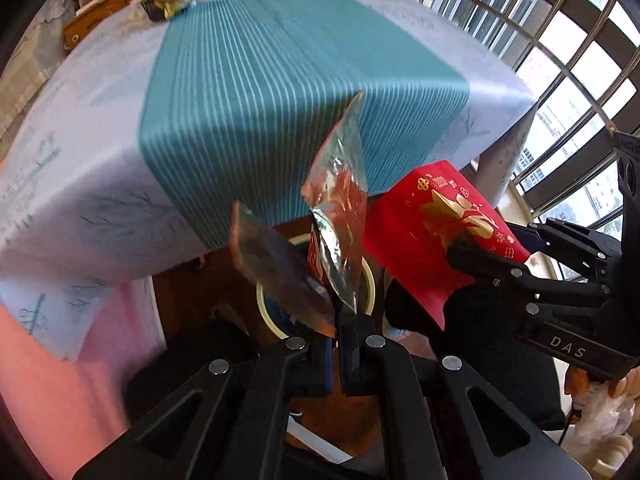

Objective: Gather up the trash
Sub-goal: 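Carry the orange and red packets down over the trash bin with both tools, then open both tools to drop the packets into the bin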

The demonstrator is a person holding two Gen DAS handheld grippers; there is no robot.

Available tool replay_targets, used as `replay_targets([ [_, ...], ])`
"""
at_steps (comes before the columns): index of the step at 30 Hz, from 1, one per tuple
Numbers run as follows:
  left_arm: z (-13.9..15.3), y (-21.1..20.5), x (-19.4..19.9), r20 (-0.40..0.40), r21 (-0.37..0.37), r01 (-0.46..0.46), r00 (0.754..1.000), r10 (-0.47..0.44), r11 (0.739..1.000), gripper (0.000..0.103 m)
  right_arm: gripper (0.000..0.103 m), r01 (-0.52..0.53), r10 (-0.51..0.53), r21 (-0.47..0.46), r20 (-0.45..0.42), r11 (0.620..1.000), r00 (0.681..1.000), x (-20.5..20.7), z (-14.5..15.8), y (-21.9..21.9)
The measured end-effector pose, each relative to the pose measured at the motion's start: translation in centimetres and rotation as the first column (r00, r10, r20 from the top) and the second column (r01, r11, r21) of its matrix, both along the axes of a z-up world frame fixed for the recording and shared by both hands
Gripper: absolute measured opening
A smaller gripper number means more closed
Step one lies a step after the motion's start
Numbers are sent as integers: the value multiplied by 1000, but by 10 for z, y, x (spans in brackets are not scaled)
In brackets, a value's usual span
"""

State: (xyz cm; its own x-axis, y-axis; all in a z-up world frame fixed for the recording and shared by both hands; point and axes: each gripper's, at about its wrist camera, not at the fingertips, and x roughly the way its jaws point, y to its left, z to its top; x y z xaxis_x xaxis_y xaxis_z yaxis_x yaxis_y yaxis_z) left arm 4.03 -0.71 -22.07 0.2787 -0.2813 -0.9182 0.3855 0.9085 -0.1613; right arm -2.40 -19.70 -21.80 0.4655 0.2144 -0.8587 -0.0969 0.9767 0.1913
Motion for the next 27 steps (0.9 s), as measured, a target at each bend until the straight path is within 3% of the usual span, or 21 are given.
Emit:
replay_targets([
  [5, -44, -9, 2, -36, 24, 7, 999, -6, 1000, 2, 37, 17, -16, 11, -81, 1000, 997, 13, -46, -5],
  [13, -131, -26, 29, -116, 71, 7, 993, 2, 997, 2, 37, 29, -39, -68, -151, 997, 988, 41, -132, -1],
  [22, -223, -55, 56, -227, 87, 32, 974, -11, 996, 2, 37, 143, -149, -39, -279, 989, 949, 68, -225, -10],
  [27, -257, -68, 65, -253, 119, 28, 967, 3, 992, 2, 37, 193, -189, -23, -336, 981, 923, 84, -253, -15],
])
